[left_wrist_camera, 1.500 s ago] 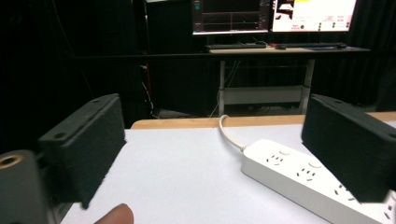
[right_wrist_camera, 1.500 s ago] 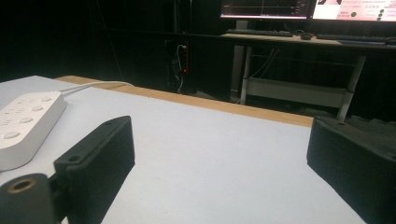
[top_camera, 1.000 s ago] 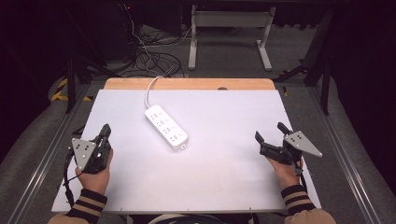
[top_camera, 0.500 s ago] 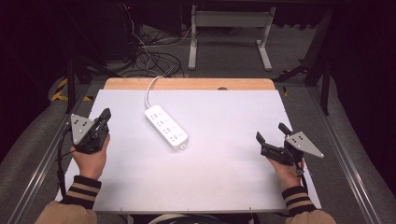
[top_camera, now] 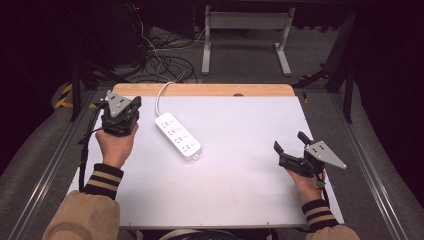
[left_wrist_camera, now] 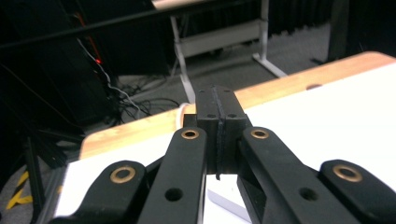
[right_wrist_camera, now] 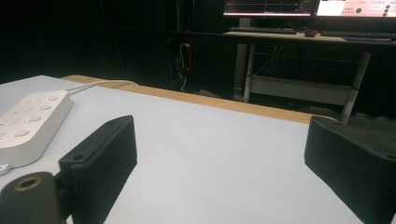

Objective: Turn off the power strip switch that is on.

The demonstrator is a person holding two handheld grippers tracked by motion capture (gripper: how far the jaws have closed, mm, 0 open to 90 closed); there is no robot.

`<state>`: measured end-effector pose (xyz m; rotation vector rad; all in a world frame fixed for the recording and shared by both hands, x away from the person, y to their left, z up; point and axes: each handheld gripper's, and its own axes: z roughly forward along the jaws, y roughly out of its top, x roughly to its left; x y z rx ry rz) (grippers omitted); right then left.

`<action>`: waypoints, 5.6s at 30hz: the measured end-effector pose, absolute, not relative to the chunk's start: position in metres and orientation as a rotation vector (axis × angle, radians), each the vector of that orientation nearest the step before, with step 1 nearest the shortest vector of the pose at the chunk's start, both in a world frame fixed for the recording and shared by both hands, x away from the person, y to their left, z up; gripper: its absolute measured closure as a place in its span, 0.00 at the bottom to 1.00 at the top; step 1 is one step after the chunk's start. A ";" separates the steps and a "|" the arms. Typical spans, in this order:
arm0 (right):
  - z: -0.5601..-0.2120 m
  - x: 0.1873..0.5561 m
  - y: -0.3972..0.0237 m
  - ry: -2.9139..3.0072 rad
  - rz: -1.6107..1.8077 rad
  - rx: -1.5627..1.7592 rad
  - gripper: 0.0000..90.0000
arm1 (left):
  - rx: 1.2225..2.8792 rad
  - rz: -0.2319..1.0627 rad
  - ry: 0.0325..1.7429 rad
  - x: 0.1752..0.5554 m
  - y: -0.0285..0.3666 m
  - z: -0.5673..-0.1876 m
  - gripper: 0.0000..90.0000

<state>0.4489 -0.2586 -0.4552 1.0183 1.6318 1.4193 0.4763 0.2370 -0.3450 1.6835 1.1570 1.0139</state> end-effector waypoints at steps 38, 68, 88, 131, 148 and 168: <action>-0.455 0.450 -0.256 1.650 1.407 1.006 0.12 | 2.111 0.744 1.345 0.579 0.176 -0.431 1.00; -0.455 0.449 -0.254 1.656 1.404 1.004 0.12 | 2.113 0.698 1.380 0.594 0.179 -0.452 1.00; -0.455 0.449 -0.252 1.665 1.399 0.997 0.12 | 2.063 0.681 1.372 0.593 0.181 -0.456 1.00; -0.454 0.446 -0.254 1.660 1.391 1.004 0.12 | 2.047 0.737 1.378 0.588 0.176 -0.461 1.00; -0.454 0.446 -0.254 1.661 1.389 1.005 0.12 | 2.038 0.742 1.375 0.586 0.177 -0.462 1.00; -0.455 0.447 -0.254 1.664 1.388 1.008 0.12 | 2.022 0.700 1.380 0.588 0.181 -0.460 1.00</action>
